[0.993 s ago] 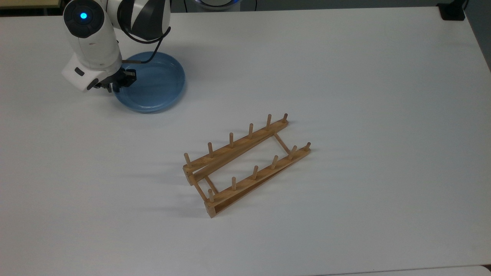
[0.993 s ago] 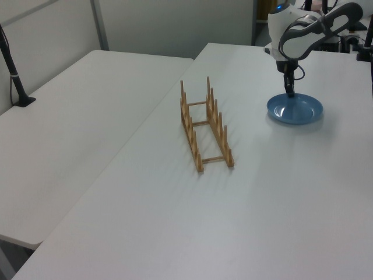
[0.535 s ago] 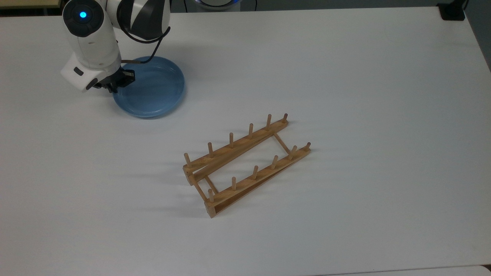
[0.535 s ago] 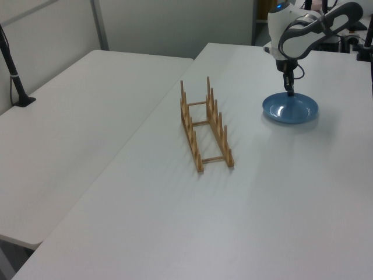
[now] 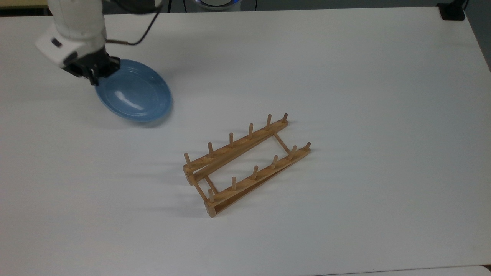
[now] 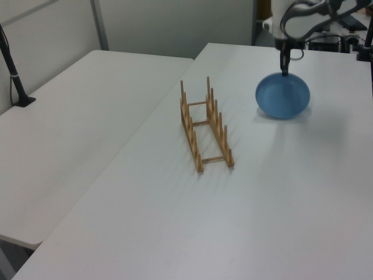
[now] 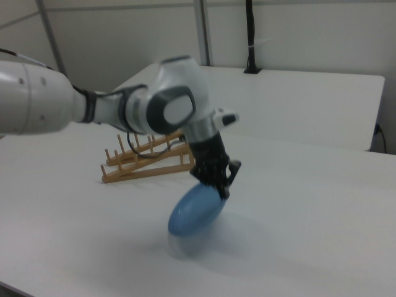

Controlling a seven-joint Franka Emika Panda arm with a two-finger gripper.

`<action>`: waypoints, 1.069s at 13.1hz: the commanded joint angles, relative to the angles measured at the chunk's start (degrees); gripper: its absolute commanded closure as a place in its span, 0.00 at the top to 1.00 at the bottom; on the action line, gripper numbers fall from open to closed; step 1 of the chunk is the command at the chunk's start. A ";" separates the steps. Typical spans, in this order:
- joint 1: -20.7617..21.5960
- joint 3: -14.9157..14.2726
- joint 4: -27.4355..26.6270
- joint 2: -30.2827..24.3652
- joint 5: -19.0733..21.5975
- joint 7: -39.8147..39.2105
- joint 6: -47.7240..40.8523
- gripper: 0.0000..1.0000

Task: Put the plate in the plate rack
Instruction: 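Lift the plate by its rim, tilting it upright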

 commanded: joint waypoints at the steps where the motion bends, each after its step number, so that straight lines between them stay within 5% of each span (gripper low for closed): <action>1: 0.22 0.22 0.54 -6.53 -0.34 0.67 -0.36 0.00; 5: 2.05 0.92 5.19 -10.05 0.80 1.73 -0.09 0.00; 9: 8.90 1.27 11.96 -10.23 0.20 15.32 0.79 0.00; 12: 14.53 1.53 12.94 -10.23 -6.11 26.30 2.97 0.00; 14: 18.74 2.06 12.76 -9.71 -14.44 37.26 5.43 0.00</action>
